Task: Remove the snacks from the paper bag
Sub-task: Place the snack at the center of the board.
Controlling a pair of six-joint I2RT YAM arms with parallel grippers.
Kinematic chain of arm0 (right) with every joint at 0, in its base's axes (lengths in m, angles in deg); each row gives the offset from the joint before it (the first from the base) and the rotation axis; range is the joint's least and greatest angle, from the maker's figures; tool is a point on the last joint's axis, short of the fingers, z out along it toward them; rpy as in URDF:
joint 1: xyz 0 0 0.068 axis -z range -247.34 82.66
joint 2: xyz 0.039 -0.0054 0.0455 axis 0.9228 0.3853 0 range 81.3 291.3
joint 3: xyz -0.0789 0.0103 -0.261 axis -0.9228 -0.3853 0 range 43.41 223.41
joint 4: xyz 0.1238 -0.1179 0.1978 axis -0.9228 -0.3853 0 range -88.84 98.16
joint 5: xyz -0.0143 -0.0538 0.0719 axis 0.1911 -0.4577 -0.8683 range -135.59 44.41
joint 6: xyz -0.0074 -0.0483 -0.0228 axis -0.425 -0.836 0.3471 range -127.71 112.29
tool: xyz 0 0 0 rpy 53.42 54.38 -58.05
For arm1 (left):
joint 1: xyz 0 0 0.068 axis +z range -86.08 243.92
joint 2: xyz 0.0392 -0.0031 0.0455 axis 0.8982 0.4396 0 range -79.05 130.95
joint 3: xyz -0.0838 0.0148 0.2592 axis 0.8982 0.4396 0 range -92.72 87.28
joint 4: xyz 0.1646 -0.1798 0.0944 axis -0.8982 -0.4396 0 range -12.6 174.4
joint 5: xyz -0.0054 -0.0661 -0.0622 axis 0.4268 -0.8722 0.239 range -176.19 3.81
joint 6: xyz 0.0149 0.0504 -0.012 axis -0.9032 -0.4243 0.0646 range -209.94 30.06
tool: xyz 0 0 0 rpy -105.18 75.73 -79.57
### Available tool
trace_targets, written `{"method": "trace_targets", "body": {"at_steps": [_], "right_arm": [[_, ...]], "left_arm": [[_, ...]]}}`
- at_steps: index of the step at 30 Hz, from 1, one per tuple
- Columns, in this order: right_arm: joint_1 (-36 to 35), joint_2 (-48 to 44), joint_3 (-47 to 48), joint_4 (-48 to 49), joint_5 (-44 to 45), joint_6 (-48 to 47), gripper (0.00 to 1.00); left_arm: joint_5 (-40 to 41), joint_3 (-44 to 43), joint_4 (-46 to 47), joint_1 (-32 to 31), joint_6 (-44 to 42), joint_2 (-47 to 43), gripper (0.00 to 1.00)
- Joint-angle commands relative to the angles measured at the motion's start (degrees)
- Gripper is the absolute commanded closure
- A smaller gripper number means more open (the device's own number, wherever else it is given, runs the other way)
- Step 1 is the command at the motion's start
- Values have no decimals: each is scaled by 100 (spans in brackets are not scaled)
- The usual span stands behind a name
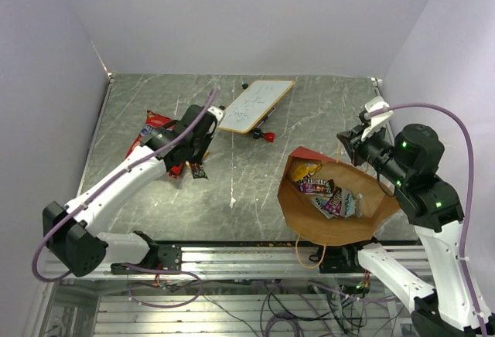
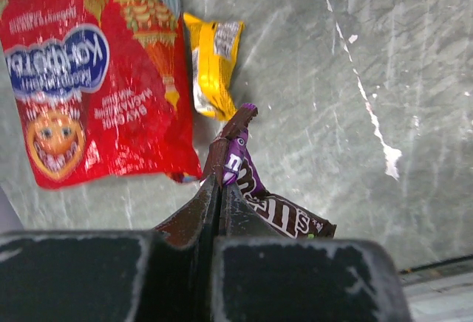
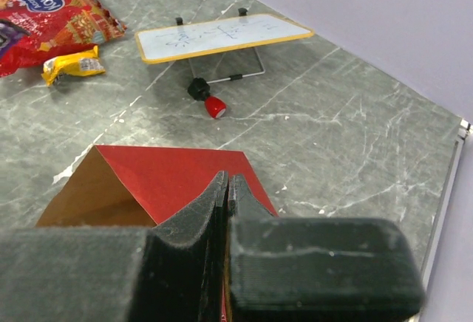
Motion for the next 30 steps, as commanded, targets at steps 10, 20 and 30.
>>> {"method": "trace_targets", "body": {"at_steps": [10,20,30], "right_arm": [[-18,211,72,161,-327,68,100],[-25,238,-11,44,-380,-169,100],[-21,525,159,-43,-548,-449,100]], "left_arm": [[-189,909,3022,43,-2194,1218,93],[57,306,3065,162,-2472,2645,90],[27,-132,2356,309,-1603,1608,34]]}}
